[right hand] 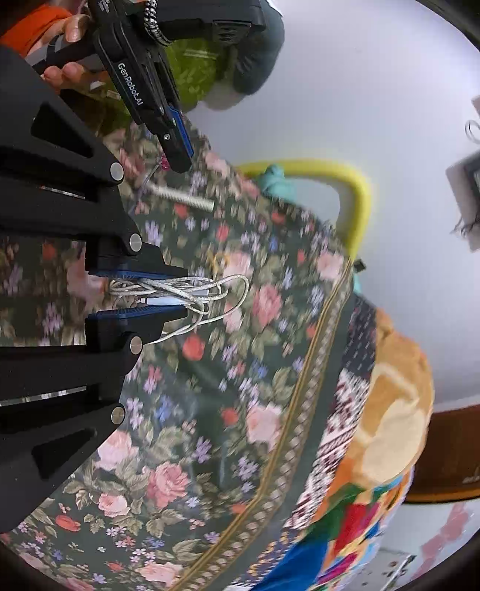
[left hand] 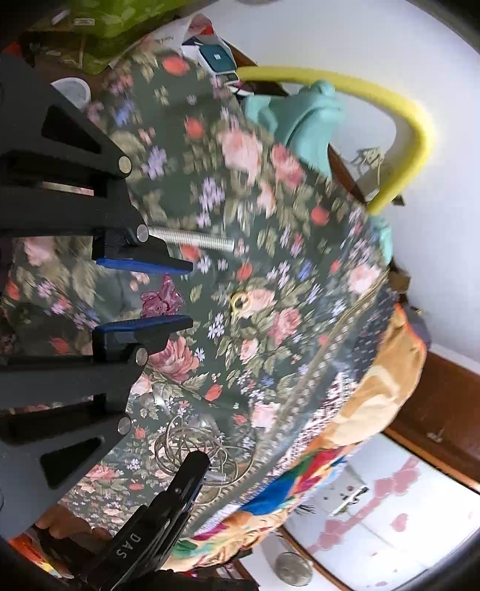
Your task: Collect trash
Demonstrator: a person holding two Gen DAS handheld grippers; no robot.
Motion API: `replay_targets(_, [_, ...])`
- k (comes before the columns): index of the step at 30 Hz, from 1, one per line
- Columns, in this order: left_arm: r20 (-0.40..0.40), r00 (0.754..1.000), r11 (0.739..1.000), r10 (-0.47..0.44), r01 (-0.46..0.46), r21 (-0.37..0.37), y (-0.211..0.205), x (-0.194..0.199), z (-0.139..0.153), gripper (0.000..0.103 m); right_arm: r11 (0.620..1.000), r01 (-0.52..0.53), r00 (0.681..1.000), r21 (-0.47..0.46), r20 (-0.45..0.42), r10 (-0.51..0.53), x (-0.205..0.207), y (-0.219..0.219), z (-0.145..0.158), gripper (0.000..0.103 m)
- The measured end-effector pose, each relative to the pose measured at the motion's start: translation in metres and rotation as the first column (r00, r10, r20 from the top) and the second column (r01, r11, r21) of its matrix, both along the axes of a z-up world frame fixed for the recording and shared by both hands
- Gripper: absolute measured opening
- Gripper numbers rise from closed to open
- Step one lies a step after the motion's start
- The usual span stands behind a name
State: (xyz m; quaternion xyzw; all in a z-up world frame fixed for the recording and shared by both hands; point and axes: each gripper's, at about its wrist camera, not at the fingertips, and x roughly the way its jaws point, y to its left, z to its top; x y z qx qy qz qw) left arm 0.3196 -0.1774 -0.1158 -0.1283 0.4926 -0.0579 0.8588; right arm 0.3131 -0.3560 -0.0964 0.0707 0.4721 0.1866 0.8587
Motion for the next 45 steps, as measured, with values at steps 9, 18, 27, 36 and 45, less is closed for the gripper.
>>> replay_targets(9, [0.062, 0.992, 0.994, 0.108, -0.109, 0.021, 0.068, -0.063, 0.031, 0.021, 0.994, -0.112, 0.992, 0.014, 0.055, 0.111, -0.032, 0.072, 0.029, 0.012])
replay_targets(18, [0.075, 0.969, 0.971, 0.236, -0.238, 0.026, 0.148, -0.138, 0.035, 0.021, 0.963, -0.269, 0.961, -0.004, 0.060, 0.269, -0.075, 0.163, 0.033, 0.012])
replay_targets(27, [0.035, 0.940, 0.940, 0.339, -0.340, 0.025, 0.211, -0.202, 0.012, 0.021, 0.912, -0.409, 0.912, -0.031, 0.011, 0.410, -0.117, 0.248, 0.012, 0.012])
replay_targets(36, [-0.066, 0.907, 0.909, 0.416, -0.415, 0.033, 0.262, -0.246, -0.038, 0.021, 0.849, -0.525, 0.850, -0.058, -0.071, 0.521, -0.151, 0.317, -0.023, 0.012])
replay_targets(45, [-0.196, 0.856, 0.875, 0.479, -0.484, 0.022, 0.299, -0.262, -0.101, 0.021, 0.790, -0.607, 0.791, -0.083, -0.156, 0.592, -0.169, 0.366, -0.059, 0.012])
